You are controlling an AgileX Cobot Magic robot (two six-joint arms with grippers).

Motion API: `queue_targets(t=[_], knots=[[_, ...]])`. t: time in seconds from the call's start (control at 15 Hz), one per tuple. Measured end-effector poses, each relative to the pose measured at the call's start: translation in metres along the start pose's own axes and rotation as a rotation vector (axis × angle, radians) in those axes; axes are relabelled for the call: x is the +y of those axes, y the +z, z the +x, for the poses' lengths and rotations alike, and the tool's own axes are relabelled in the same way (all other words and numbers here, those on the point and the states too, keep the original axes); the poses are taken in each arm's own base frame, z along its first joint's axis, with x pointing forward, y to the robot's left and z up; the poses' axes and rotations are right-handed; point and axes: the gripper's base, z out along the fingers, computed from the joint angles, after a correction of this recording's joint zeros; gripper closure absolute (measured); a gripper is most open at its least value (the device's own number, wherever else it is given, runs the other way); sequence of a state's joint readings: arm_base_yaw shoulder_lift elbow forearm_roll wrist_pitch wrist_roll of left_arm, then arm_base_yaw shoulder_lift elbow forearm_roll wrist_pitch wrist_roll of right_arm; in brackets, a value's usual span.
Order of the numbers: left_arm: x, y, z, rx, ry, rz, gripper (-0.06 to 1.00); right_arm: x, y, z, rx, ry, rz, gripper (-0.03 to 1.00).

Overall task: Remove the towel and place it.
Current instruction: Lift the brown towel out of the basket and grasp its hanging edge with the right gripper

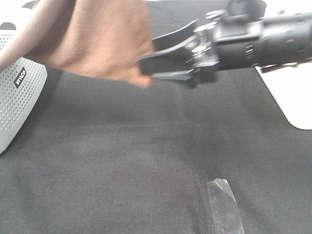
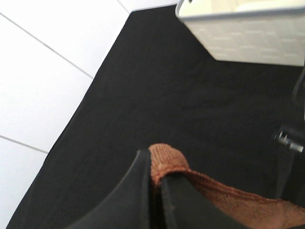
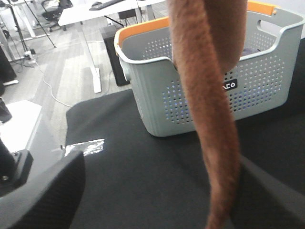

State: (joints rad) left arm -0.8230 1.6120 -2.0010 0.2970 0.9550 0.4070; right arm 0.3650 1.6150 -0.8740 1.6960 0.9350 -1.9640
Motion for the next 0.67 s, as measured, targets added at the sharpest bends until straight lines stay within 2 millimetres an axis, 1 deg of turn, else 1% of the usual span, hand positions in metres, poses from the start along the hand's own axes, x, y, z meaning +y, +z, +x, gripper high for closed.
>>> queue_targets(t=[0.13,0.27,0.33,0.4,0.47,0.53,0.6,0.67], knots=[[-0.0018,-0.0001,-0.0038,-0.042,-0.027,0.021,0.94,-0.0006,0.0078,0.0017,0.027,-0.02,0.061,0.21],[-0.0022,-0.0001,-0.0045,-0.049,-0.032,0.025,0.94,-0.0039,0.0083,0.0029,0.043,-0.032,0.104,0.22],[-0.0021,-0.0001,-0.0044,-0.048,-0.034,0.024,0.94,-0.0045,0.0083,0.0027,0.039,-0.028,0.111,0.25],[-0.002,-0.0001,-0.0044,-0.048,-0.034,0.023,0.94,-0.0045,0.0083,0.0027,0.039,-0.028,0.111,0.31],[-0.002,-0.0001,-0.0044,-0.048,-0.034,0.023,0.94,-0.0046,0.0083,0.0025,0.037,-0.024,0.112,0.41],[-0.0019,-0.0001,-0.0043,-0.047,-0.032,0.022,0.94,-0.0046,0.0083,0.0025,0.037,-0.017,0.112,0.64],[-0.0017,-0.0001,-0.0043,-0.046,-0.031,0.02,0.94,-0.0046,0.0083,0.0025,0.037,-0.009,0.112,0.82],[-0.0017,-0.0001,-0.0043,-0.046,-0.031,0.02,0.94,-0.0046,0.0083,0.0025,0.037,-0.005,0.112,0.93]])
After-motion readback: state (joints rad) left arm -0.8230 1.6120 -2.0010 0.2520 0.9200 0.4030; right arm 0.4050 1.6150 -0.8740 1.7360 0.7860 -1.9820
